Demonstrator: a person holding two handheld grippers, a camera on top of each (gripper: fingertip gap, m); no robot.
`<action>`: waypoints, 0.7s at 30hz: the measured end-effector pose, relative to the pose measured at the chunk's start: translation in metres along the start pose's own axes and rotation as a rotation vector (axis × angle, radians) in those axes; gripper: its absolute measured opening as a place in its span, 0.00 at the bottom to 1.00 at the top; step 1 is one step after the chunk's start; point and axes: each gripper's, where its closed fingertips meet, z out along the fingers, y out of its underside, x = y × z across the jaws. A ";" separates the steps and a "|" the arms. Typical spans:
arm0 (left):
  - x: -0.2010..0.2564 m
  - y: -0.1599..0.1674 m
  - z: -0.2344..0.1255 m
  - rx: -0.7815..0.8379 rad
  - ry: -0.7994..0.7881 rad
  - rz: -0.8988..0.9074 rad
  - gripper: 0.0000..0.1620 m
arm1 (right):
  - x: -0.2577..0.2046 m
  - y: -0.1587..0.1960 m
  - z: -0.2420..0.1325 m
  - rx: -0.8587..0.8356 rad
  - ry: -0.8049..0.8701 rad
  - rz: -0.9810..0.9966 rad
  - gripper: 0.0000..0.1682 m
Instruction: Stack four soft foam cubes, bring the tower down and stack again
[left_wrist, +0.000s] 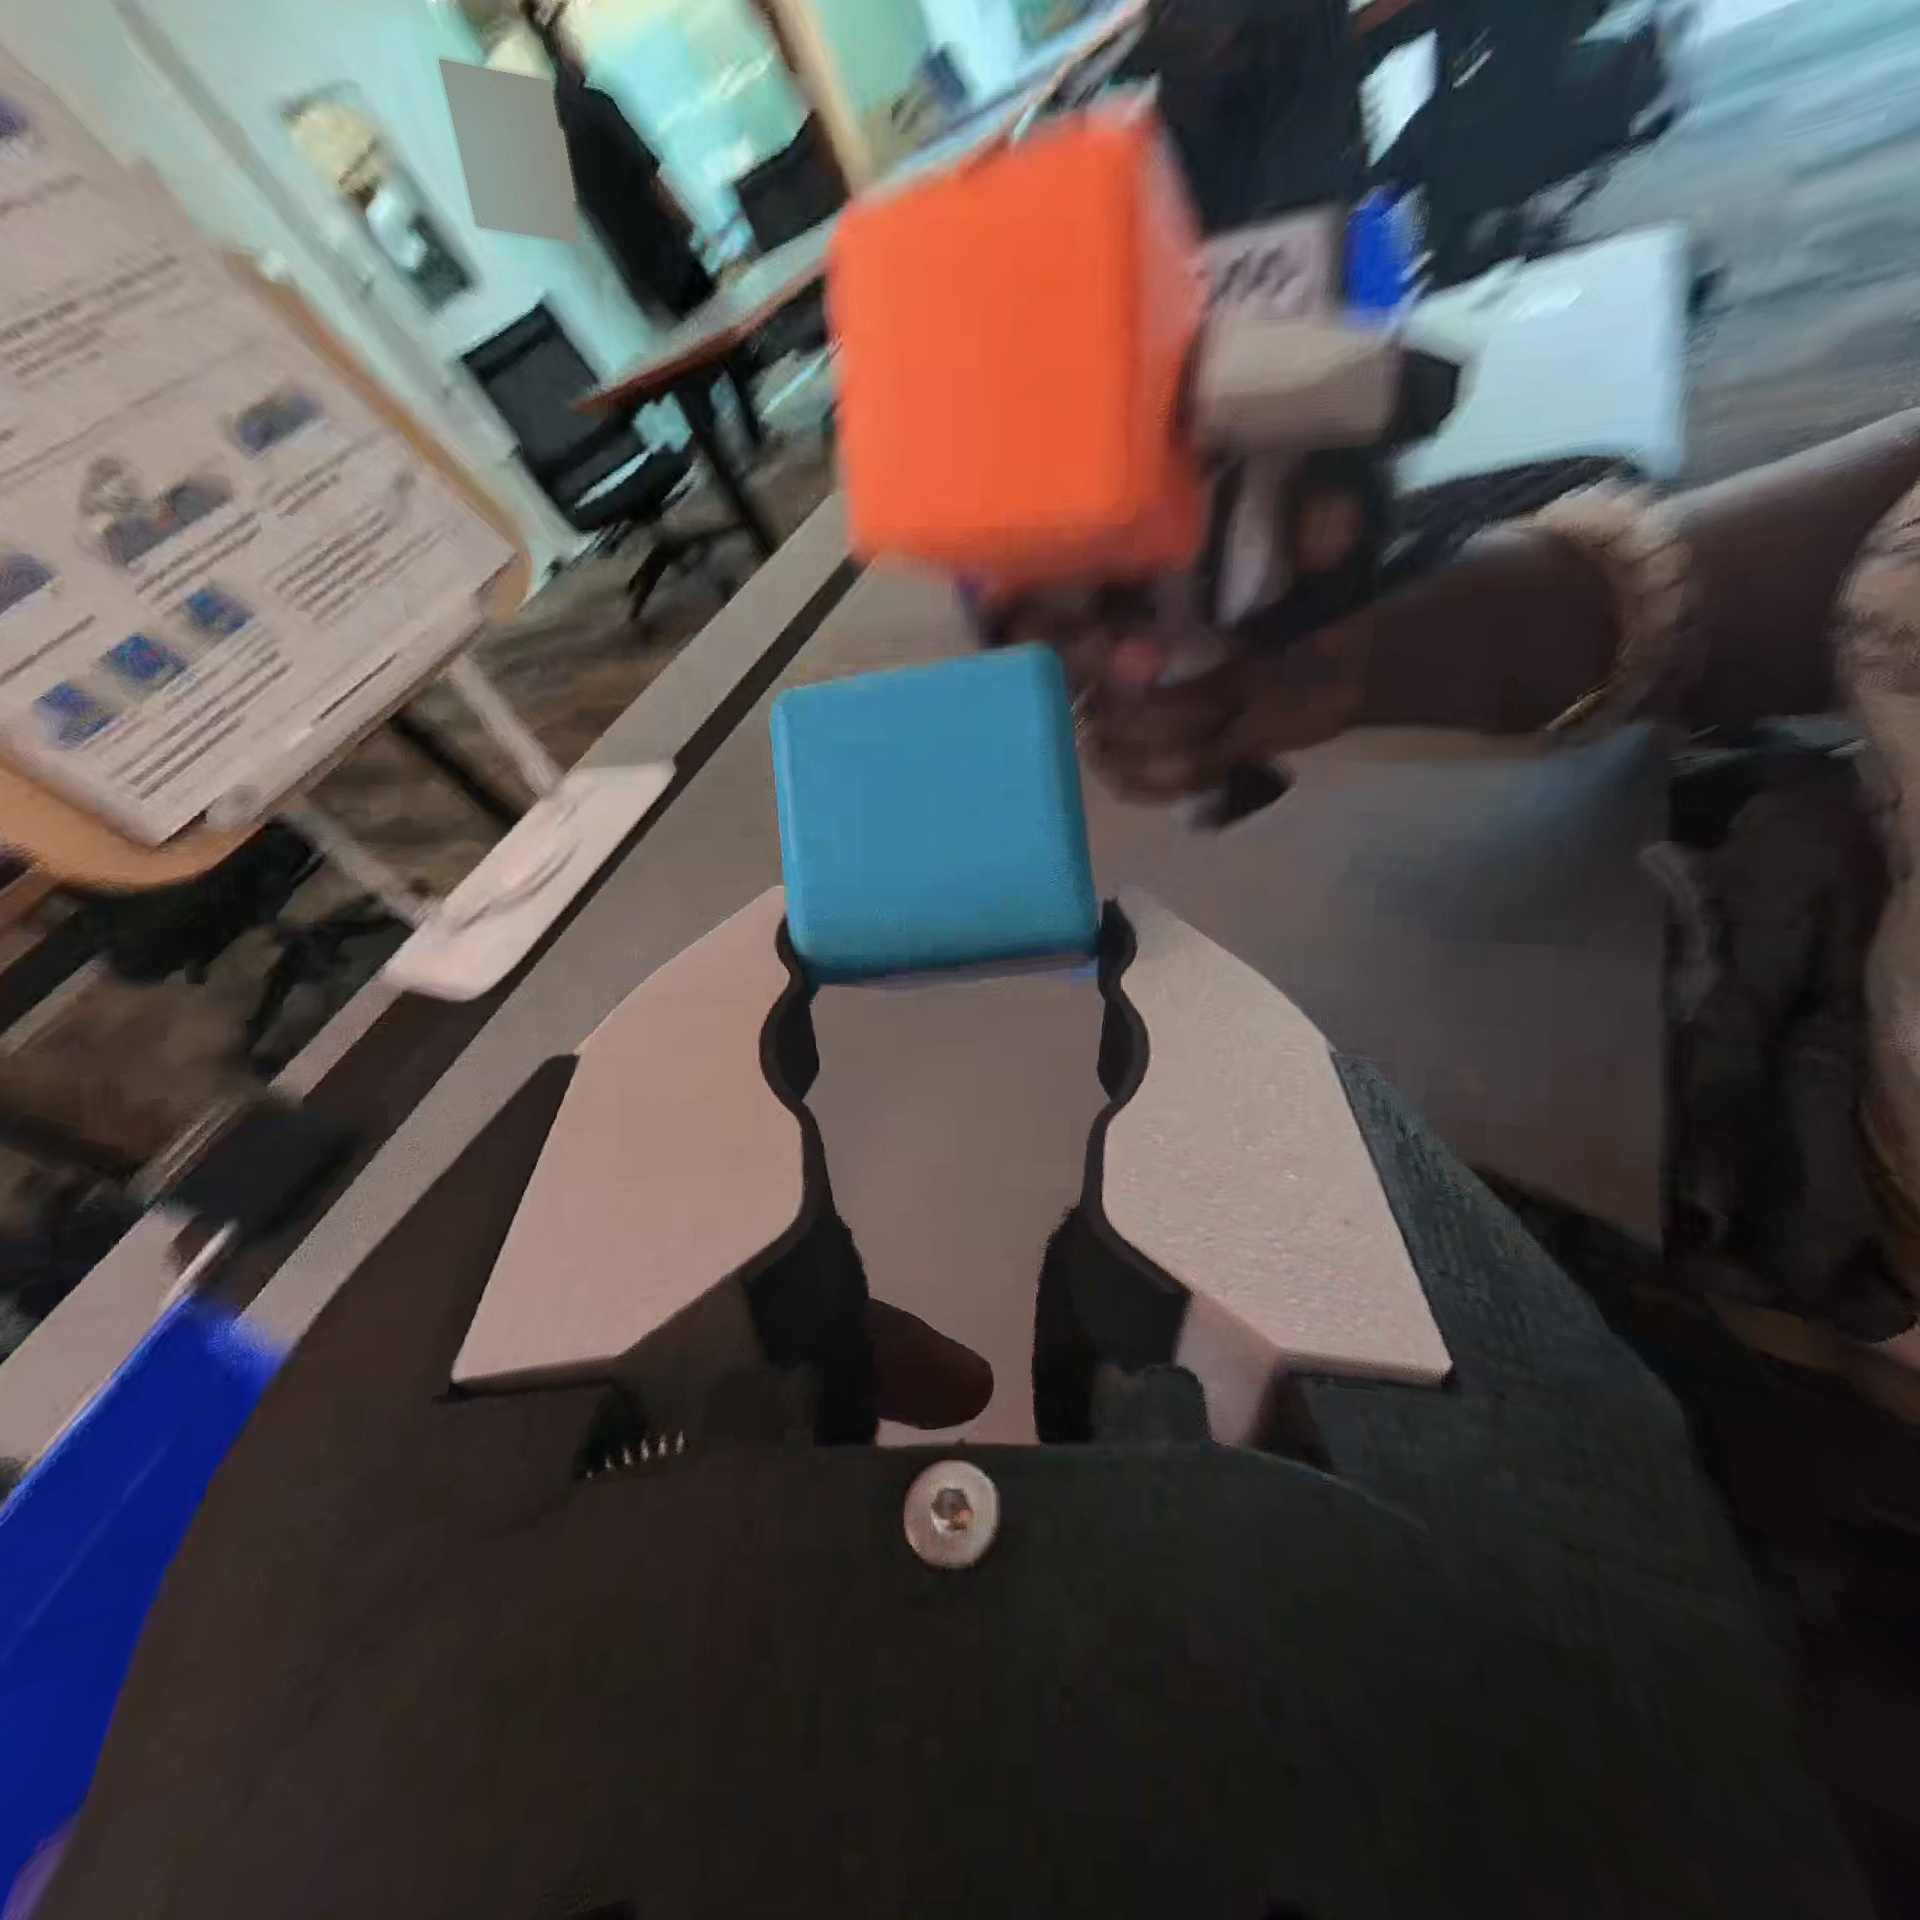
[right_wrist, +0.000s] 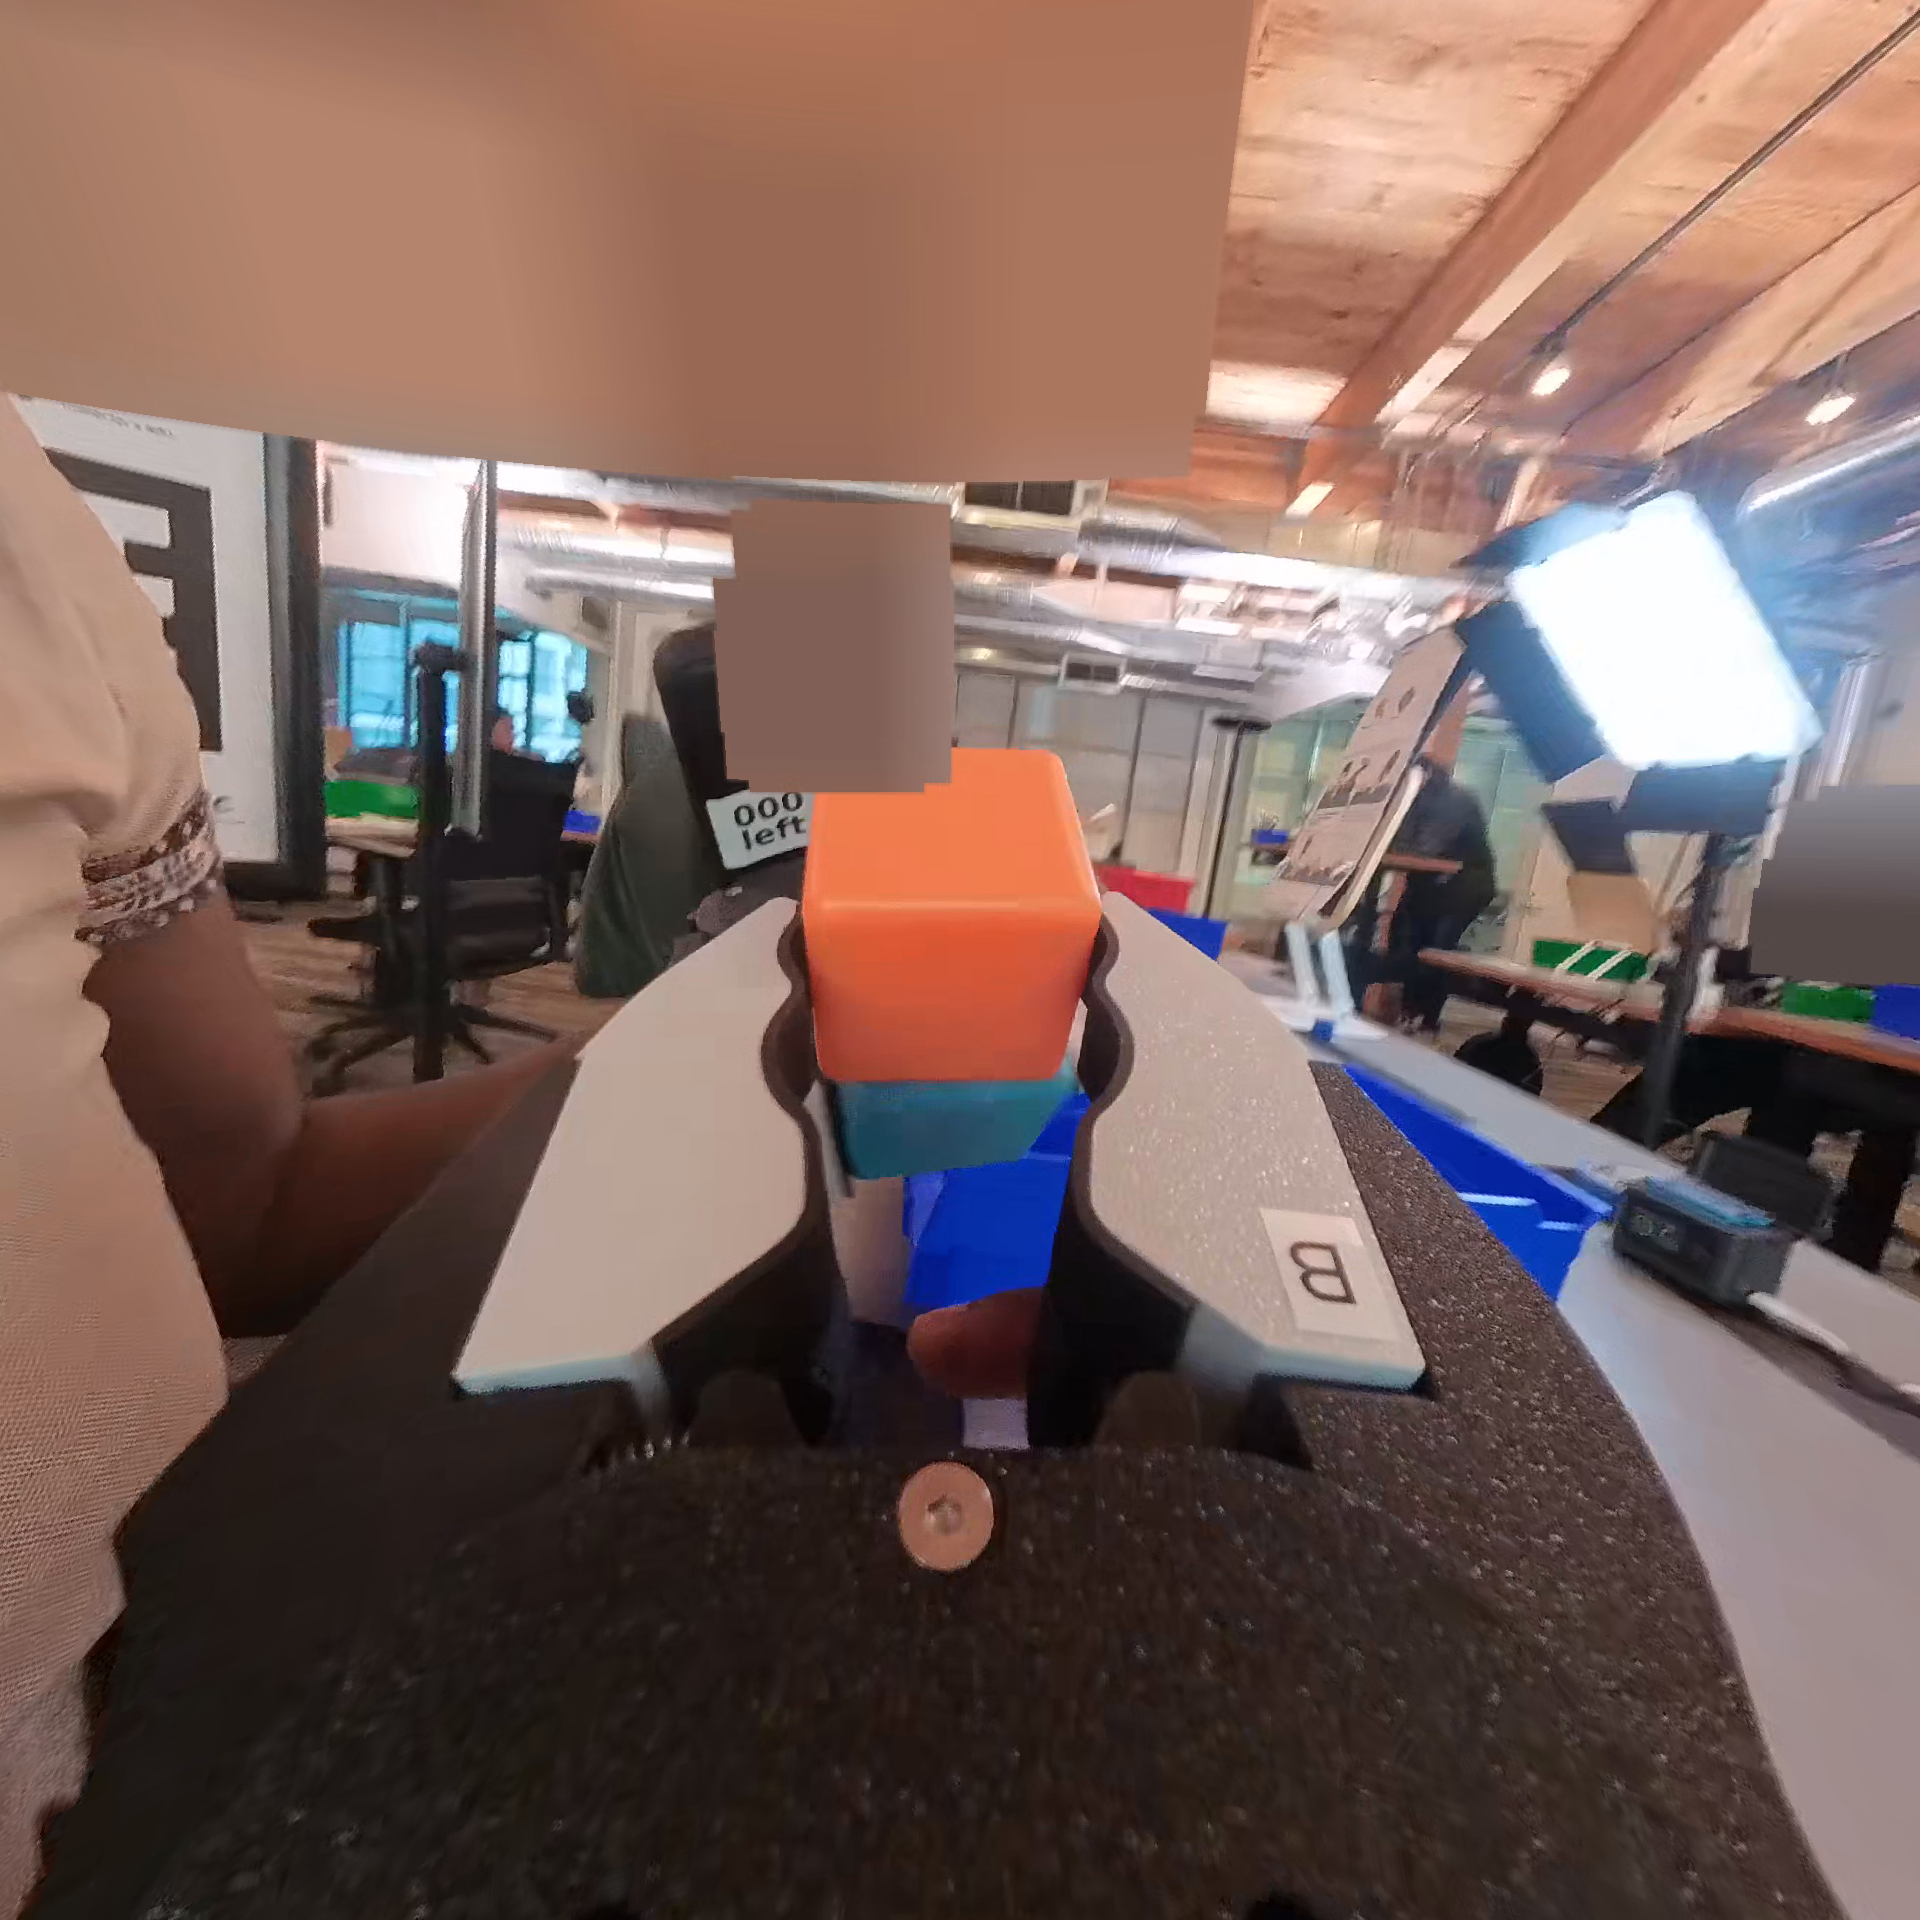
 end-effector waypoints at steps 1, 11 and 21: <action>-0.017 0.015 -0.010 -0.087 -0.078 0.001 0.32 | 0.004 -0.012 -0.006 0.057 0.018 0.012 0.29; -0.127 0.212 -0.187 -1.383 -0.327 -0.297 0.32 | 0.022 -0.022 -0.039 -0.014 0.139 -0.059 0.29; -0.115 0.234 -0.198 -1.507 -0.317 -0.458 0.41 | 0.024 -0.001 -0.036 -0.135 0.156 -0.080 0.29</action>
